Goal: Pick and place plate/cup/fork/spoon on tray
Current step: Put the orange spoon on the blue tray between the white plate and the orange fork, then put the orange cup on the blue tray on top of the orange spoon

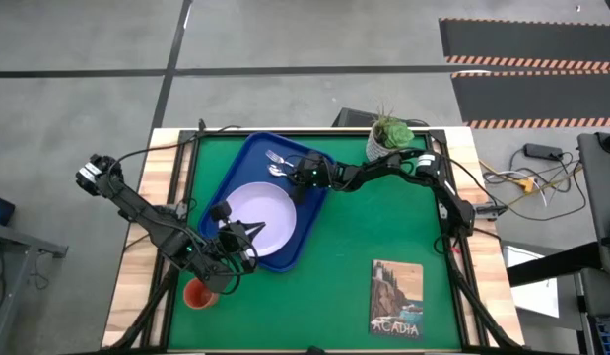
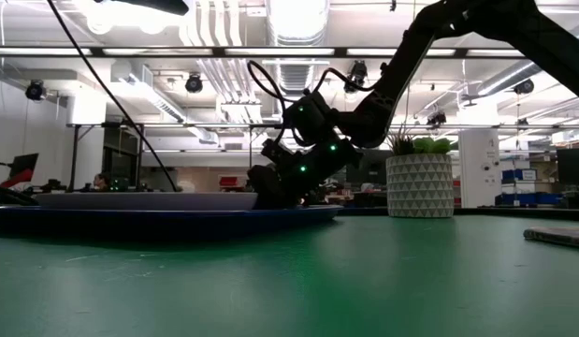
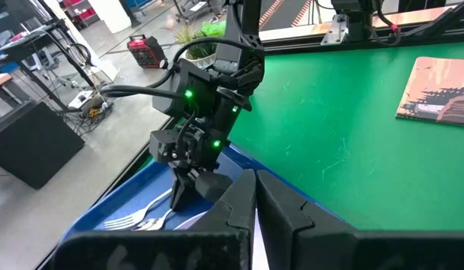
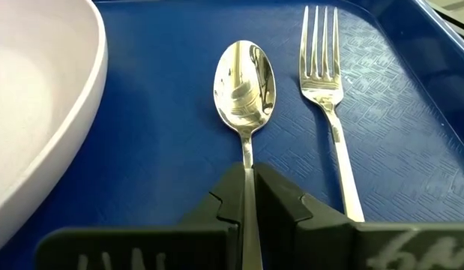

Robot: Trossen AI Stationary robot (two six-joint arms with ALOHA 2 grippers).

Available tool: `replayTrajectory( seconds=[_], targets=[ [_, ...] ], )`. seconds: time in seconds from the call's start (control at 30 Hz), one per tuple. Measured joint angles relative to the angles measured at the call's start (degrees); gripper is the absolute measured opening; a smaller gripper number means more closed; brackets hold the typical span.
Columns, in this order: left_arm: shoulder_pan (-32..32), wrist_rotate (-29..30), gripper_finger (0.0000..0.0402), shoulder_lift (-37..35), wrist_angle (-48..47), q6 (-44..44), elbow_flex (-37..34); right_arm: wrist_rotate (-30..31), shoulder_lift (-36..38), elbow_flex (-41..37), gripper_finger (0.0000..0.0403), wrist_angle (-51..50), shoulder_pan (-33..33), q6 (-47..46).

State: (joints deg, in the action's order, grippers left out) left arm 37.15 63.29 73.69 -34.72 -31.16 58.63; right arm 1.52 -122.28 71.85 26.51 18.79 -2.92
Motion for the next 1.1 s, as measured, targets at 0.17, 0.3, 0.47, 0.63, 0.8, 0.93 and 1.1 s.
replayTrajectory(
  seconds=[0.17,0.3,0.47,0.63,0.8,0.93,1.1],
  targets=[
    [0.00,0.00,0.0000,-0.02,0.00,0.01,0.00,0.00,0.30,-0.03,0.0053,-0.10,0.00,-0.04],
    [0.00,0.00,0.0000,0.00,0.00,0.00,0.00,0.00,0.60,-0.04,0.0085,-0.95,0.00,-0.04],
    [0.00,0.00,0.0000,-0.02,0.00,-0.02,0.00,-0.01,2.22,-0.04,0.0109,-3.25,-0.02,-0.48],
    [0.00,-0.01,0.0000,-0.01,-0.03,-0.05,0.00,-0.02,5.97,-0.02,0.0119,-9.22,-0.04,-1.56],
    [0.04,-0.02,0.0000,0.11,0.01,-0.10,-0.08,-0.01,12.90,-0.04,0.0114,-16.98,-0.47,-3.49],
    [0.04,-0.04,0.0000,0.11,0.00,-2.35,-0.31,-0.02,19.24,-1.20,0.0107,-22.76,-2.66,-3.48],
    [0.00,-2.88,0.0000,0.15,-0.04,-3.62,-0.95,0.09,27.32,-5.77,0.0097,-24.03,-7.36,-3.08]
  ],
)
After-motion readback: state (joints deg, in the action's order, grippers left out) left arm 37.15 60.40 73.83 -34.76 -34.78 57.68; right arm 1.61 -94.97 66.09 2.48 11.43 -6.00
